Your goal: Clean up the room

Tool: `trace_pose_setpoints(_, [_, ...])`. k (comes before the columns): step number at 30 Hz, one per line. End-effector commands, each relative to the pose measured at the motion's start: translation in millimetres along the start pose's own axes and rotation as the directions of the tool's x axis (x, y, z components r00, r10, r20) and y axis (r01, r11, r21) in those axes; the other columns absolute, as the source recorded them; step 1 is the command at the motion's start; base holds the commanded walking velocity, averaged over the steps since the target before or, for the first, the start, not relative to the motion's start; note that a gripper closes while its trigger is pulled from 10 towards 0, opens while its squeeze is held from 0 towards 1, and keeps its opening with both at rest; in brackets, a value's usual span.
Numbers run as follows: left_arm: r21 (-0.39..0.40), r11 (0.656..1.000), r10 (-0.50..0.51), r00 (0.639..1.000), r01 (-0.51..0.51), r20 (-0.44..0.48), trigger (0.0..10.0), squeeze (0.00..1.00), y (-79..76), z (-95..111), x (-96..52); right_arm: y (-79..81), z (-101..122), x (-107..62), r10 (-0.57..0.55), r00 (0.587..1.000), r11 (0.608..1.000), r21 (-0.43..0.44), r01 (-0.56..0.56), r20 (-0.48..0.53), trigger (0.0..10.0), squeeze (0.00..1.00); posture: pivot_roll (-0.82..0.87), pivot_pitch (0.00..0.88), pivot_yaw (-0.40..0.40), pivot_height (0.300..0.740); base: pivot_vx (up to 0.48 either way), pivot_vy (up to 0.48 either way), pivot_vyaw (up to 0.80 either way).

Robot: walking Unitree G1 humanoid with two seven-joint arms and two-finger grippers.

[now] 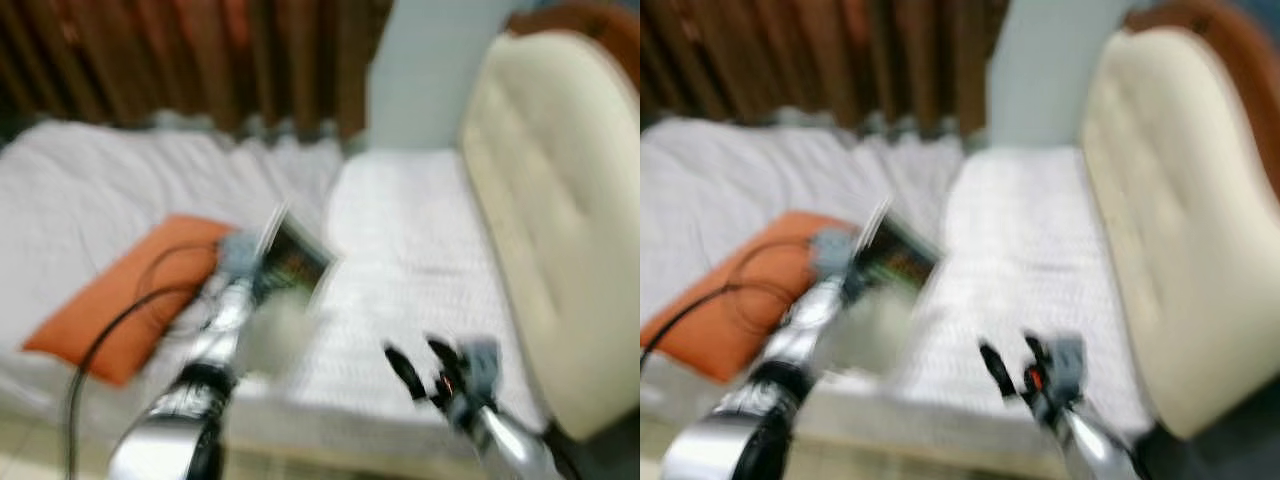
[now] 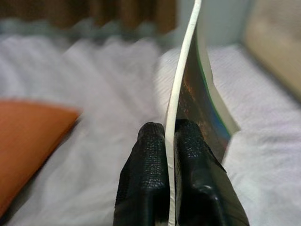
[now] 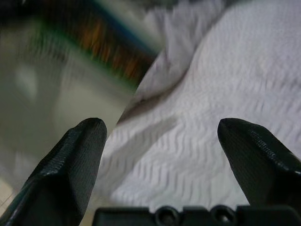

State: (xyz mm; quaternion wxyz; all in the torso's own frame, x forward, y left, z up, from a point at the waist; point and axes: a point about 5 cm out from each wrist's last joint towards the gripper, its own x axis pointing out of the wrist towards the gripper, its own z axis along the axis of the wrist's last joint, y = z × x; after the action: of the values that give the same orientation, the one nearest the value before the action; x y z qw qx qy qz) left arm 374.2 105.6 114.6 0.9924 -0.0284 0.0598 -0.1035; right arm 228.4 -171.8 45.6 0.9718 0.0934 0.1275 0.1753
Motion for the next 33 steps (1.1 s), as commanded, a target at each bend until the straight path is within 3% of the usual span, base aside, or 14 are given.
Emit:
trace_pose_setpoints(1, [-0.038,0.997,-0.062,0.998,0.061,-0.021,10.0,0.00,-16.3,8,7.9,1.3,5,-17.0,-0.030,1.000,0.999,-0.016,0.030,0.007,10.0,0.00,-0.17,0.191,0.015,0.740,0.000,0.000,0.00])
trace_pose_setpoints(2, [-0.049,0.995,-0.088,0.996,0.087,-0.020,10.0,0.00,-23.0,13,11.4,4.9,3,-27.5,-0.039,0.999,0.999,-0.019,0.039,-0.002,10.0,0.00,-0.20,0.223,0.016,0.740,0.000,0.000,0.00])
trace_pose_setpoints(4, [-0.113,0.973,-0.204,0.979,0.200,-0.026,10.0,0.00,-62.2,30,20.9,28.1,2,-75.3,-0.060,0.997,0.998,-0.003,0.060,-0.042,10.0,0.00,-0.29,0.352,0.029,0.740,0.000,0.000,0.00])
trace_pose_setpoints(5, [-0.133,0.967,-0.226,0.974,0.220,-0.031,10.0,0.00,-69.6,32,21.6,31.2,1,-83.7,-0.071,0.996,0.997,0.008,0.072,-0.055,10.0,0.00,-0.31,0.377,0.031,0.740,0.000,0.000,0.00])
trace_pose_setpoints(6, [-0.201,0.949,-0.255,0.967,0.244,-0.028,10.0,0.00,-85.1,36,22.6,43.8,0,-108.9,-0.084,0.992,0.996,0.021,0.086,-0.095,10.0,0.00,-0.36,0.456,0.021,0.740,0.000,0.000,0.00])
trace_pose_setpoints(9, [-0.349,0.908,-0.257,0.966,0.233,-0.023,10.0,0.00,-96.4,34,21.6,56.9,-4,-136.4,-0.100,0.982,0.994,0.026,0.105,-0.160,10.0,0.00,-0.42,0.531,0.005,0.740,0.000,0.000,0.00])
trace_pose_setpoints(10, [-0.403,0.904,-0.179,0.983,0.145,-0.049,10.0,0.00,-86.5,24,20.4,71.2,-2,-156.3,-0.112,0.973,0.991,0.047,0.123,-0.204,10.0,0.00,-0.46,0.557,-0.013,0.740,0.000,0.000,0.00])
trace_pose_setpoints(14, [-0.411,0.911,-0.058,0.995,0.019,-0.084,10.0,0.00,-63.2,15,19.2,87.7,6,-176.4,-0.120,0.963,0.989,0.061,0.138,-0.240,10.0,0.00,-0.50,0.573,-0.043,0.740,0.000,0.000,0.00])
trace_pose_setpoints(15, [-0.402,0.913,0.025,0.995,-0.062,-0.095,10.0,0.00,-42.2,11,18.0,91.7,9,-184.1,-0.126,0.955,0.987,0.066,0.149,-0.267,10.0,0.00,-0.50,0.585,-0.052,0.740,0.000,0.000,0.00])
trace_pose_setpoints(20, [-0.352,0.892,0.263,0.959,-0.283,-0.104,10.0,0.00,20.7,14,12.0,91.0,8,-200.3,-0.146,0.935,0.983,0.060,0.174,-0.323,10.0,0.00,-0.49,0.605,-0.071,0.740,0.000,0.000,0.00])
trace_pose_setpoints(23, [-0.344,0.858,0.373,0.923,-0.382,-0.097,10.0,0.00,54.1,21,6.1,89.1,7,-203.9,-0.155,0.928,0.981,0.055,0.184,-0.339,10.0,0.00,-0.48,0.600,-0.075,0.740,0.000,0.000,0.00])
trace_pose_setpoints(28, [-0.343,0.824,0.462,0.885,-0.452,-0.057,10.0,0.00,84.4,36,0.4,86.4,9,-201.3,-0.153,0.928,0.983,0.046,0.179,-0.340,10.0,0.00,-0.46,0.592,-0.084,0.740,0.000,0.000,0.00])
trace_pose_setpoints(29, [-0.369,0.797,0.499,0.865,-0.478,-0.044,10.0,0.00,95.1,42,-2.2,85.6,9,-199.3,-0.148,0.930,0.984,0.042,0.172,-0.337,10.0,0.00,-0.45,0.587,-0.085,0.740,0.000,0.000,0.00])
trace_pose_setpoints(33, [-0.426,0.761,0.526,0.850,-0.489,-0.037,10.0,0.00,104.2,49,-4.3,82.9,8,-196.5,-0.141,0.932,0.986,0.038,0.163,-0.334,10.0,0.00,-0.44,0.581,-0.088,0.740,0.000,0.000,0.00])
